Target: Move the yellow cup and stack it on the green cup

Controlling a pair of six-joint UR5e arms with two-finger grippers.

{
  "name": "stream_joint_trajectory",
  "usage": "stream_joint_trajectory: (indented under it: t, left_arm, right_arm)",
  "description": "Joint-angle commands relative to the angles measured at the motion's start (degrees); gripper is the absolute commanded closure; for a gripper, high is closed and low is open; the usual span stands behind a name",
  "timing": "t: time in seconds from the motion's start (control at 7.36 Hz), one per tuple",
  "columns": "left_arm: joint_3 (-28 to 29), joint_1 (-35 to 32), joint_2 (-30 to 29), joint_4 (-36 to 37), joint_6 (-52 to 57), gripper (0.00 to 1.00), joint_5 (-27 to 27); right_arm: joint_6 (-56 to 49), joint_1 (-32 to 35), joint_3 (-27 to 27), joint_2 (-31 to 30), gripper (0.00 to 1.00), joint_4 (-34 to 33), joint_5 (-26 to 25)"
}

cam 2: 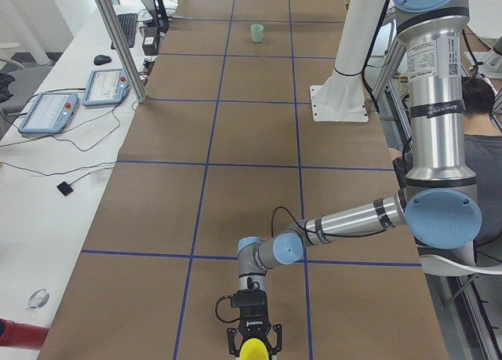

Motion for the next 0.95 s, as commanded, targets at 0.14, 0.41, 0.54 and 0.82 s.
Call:
stream_joint_trajectory:
  t: [0.14,0.41,0.54,0.82]
  left_arm:
    - [0.62,-0.50,0.34,-14.47,9.03,1.00,5.06]
    - [2.46,-0.50,0.70,-26.25,17.64,1.00,5.07]
    - [3.26,-0.58,0.70,-32.40,23.17,1.00,5.07]
    - [3.62,-1.20,0.17,-40.34,33.21,1.00,5.42]
  right_arm:
    - [-0.04,0.00,0.07,0.00,0.00,0.09,-0.08]
    - [-0.04,0.00,-0.01,0.09,0.01,0.00,-0.08]
    - [-0.04,0.00,-0.01,0.09,0.00,0.00,-0.08]
    - [0.05,0.00,-0.01,0.18,0.00,0.00,-0.17]
